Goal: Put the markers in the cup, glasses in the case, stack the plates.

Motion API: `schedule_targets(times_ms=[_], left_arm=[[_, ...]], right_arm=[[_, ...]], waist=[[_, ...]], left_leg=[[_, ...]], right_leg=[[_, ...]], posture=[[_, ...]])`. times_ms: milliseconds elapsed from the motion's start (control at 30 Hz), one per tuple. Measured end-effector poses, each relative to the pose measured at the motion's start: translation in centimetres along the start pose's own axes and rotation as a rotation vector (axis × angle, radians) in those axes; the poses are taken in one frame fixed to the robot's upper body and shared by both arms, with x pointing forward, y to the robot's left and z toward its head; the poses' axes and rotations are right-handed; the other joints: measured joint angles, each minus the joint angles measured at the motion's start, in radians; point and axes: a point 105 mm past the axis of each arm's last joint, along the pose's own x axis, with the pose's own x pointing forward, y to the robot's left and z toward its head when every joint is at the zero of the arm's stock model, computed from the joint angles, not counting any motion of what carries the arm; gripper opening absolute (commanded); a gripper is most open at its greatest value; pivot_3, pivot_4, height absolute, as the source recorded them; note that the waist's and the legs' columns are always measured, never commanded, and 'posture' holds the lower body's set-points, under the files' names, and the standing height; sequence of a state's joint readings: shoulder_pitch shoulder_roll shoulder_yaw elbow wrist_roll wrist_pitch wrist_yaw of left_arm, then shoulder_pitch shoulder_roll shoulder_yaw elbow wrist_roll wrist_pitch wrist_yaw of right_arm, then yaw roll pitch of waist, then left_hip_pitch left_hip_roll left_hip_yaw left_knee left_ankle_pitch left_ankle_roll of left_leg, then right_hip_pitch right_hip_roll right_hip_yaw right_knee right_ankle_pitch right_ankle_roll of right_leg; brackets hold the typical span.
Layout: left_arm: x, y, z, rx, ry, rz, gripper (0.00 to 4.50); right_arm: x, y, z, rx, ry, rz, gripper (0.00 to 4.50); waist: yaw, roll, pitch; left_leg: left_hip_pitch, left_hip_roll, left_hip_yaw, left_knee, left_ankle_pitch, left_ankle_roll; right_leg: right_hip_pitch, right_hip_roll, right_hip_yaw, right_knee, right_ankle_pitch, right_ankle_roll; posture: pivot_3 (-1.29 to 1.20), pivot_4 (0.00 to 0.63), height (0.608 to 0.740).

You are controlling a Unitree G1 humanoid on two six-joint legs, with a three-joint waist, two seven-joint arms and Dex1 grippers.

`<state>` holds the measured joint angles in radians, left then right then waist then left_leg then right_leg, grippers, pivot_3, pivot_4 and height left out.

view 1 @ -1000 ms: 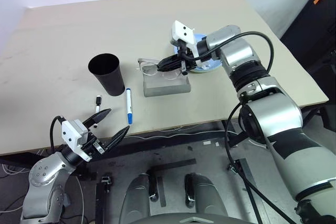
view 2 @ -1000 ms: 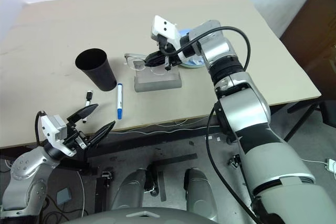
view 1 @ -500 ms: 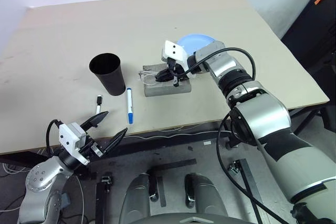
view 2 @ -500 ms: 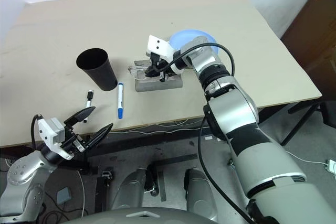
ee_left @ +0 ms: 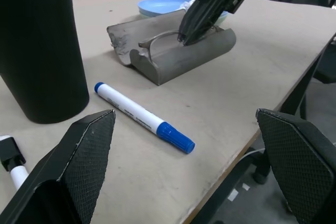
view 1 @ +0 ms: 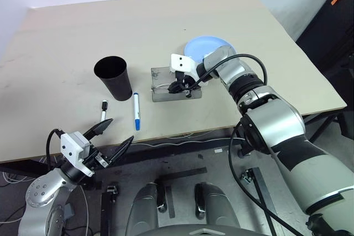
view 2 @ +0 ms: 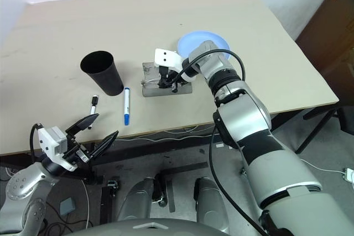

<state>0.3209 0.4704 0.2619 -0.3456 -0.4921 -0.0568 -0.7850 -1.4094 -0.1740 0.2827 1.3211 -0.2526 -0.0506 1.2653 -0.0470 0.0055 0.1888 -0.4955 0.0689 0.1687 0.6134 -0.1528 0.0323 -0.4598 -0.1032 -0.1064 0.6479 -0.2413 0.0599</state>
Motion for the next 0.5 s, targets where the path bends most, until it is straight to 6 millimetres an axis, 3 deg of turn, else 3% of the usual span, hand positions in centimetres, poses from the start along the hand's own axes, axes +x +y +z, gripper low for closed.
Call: schedule_targets(times_ms=[500], left_arm=[[0.10, -0.17, 0.40, 0.010, -0.011, -0.011, 4.50]], right_arm=[[-0.39, 0.75, -0.26, 0.068, 0.052, 0.090, 0.03]], waist=[[0.001, 0.000, -0.001]], left_leg=[[0.000, 0.000, 0.000, 0.000, 0.000, 0.000]], right_leg=[[0.000, 0.000, 0.000, 0.000, 0.000, 0.000]], posture=[[0.00, 0.150, 0.727]])
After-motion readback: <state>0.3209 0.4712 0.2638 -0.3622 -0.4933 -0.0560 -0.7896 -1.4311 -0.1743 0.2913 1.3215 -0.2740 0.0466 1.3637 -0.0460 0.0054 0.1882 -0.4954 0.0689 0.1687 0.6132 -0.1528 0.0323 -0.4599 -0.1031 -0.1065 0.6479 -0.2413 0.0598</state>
